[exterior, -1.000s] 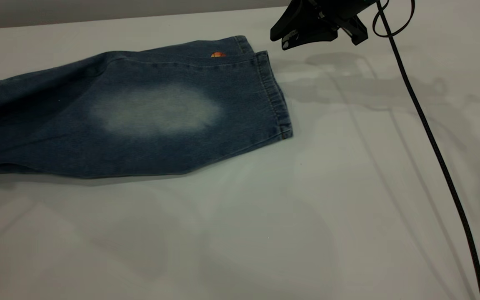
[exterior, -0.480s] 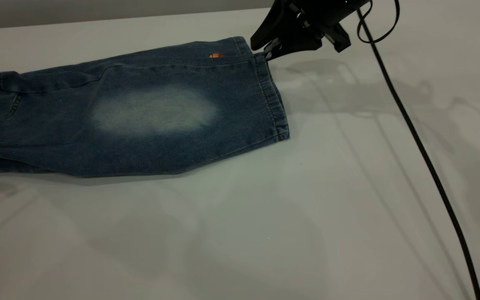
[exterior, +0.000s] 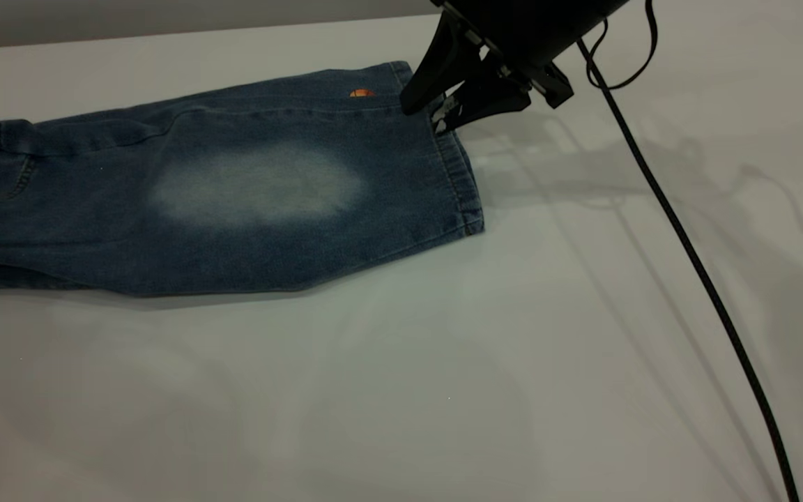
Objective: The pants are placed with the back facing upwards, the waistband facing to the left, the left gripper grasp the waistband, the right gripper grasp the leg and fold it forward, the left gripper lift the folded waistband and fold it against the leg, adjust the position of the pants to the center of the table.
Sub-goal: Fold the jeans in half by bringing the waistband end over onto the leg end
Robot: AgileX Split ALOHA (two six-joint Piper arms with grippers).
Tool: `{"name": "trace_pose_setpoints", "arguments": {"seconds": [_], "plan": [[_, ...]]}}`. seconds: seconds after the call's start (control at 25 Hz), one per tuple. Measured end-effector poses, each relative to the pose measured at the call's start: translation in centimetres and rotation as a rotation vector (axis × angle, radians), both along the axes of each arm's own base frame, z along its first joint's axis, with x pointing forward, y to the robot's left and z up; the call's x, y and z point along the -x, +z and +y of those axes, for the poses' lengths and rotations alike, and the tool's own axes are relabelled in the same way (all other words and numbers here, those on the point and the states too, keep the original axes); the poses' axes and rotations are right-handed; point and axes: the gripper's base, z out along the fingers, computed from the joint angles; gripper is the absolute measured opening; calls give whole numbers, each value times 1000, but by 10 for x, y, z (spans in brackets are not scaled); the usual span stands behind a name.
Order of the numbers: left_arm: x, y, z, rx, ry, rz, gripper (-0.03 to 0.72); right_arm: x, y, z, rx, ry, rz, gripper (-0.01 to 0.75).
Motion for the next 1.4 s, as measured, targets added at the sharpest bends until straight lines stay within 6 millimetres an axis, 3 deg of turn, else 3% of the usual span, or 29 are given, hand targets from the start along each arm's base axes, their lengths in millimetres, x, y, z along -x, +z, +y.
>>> {"name": "trace_pose_setpoints", "arguments": {"seconds": [0.16,0.44,0.6,0.72,1.0,1.12,1.4], "plan": [[-3,10,18,53,19,-11,500,3,-2,5,-7,19,16,250],[-27,43,50,101,-85,-71,498,7,-3,12,-7,55,-6,250],[-28,51,69,194,-137,-74,498,7,-2,12,-9,58,-13,250],[-23,45,72,285,-153,-63,498,6,-2,12,-17,56,-17,250],[-18,3,72,419,-230,32,498,6,-1,13,-24,55,-17,250],[-19,-7,78,369,-220,39,498,6,-1,13,-25,57,-17,250],[-23,-9,91,237,-167,8,498,7,-1,13,-25,61,-18,250]]}}
